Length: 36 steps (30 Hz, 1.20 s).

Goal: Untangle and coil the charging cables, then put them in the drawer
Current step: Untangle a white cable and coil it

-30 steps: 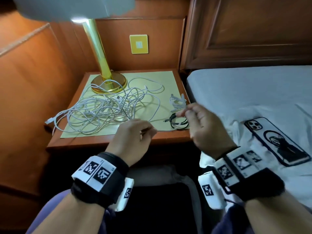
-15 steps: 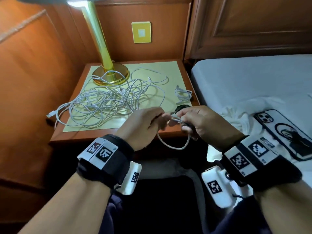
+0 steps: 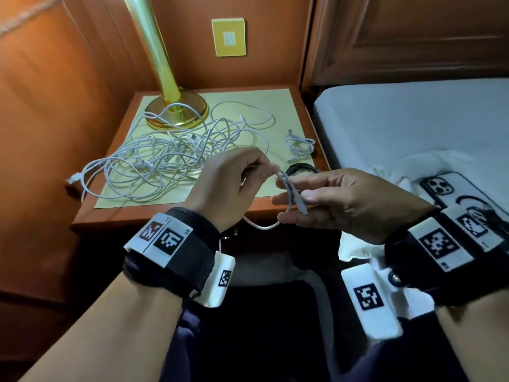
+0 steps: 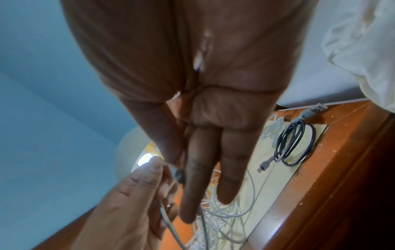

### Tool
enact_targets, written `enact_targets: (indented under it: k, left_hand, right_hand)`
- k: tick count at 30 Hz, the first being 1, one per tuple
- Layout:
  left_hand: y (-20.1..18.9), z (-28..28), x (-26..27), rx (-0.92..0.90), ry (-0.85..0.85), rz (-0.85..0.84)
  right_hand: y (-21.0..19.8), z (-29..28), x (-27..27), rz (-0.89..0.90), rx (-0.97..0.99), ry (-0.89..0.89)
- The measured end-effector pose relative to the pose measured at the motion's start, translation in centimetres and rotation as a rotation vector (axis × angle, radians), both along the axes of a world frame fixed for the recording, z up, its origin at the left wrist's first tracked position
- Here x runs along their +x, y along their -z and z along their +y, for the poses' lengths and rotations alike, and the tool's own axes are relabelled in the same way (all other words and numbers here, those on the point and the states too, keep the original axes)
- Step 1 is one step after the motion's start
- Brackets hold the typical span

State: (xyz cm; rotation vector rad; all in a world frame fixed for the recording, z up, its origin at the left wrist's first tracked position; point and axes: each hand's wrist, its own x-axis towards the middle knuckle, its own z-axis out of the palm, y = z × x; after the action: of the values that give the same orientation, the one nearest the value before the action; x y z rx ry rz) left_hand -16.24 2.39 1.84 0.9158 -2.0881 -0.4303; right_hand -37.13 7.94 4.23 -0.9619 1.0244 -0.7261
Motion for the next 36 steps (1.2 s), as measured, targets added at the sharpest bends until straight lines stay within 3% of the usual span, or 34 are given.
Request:
enact_targets:
  k: [4,6,10,14,19,25,29,32,36]
  left_hand:
    - [0.3,-0.1,-0.3,0.046,0.002,0.030]
    - [0.2,0.0,-0.5,0.053,0.012,0.028]
    - [0.3,0.2,-0.9,0.067,0.062,0.000]
    - [0.2,0.3,-0.9,0.111,0.070,0.029]
    - [0.0,0.4,-0.6,0.186,0.045,0.092]
    - [-0.3,-0.1,0.6,0.265,-0.009,0.204]
    - [-0.5,0.2,0.9,0.210,-0.029,0.198]
    - [-0.2,0.1,1.3,0.247,-0.029,0.118]
    - [0.3,-0.1,1.7,0.414,-0.027,-0.200]
  right_hand:
    - [0.4,-0.1,0.2,-0.021,-0.050,-0.002]
    - [0.7,-0.3,0.6,0.121,-0.166,0.035]
    - [1.9,-0.9,1.6,0.591,-0.441,0.227]
    - [2.0,-1.1,2.3,0.667,-0.464,0.327]
    - [1.7,-1.0,2.4,0.600,-0.390,0.247]
    - [0.1,-0.4,1.9,0.199,-0.042,0.086]
    - [-0.3,-0.2,1.7,0.131,-0.004,0.023]
    - [0.3,-0.4,1.6,0.259,-0.076,0.042]
    - [1.5,-0.5,1.5,0.731,-0.355,0.110]
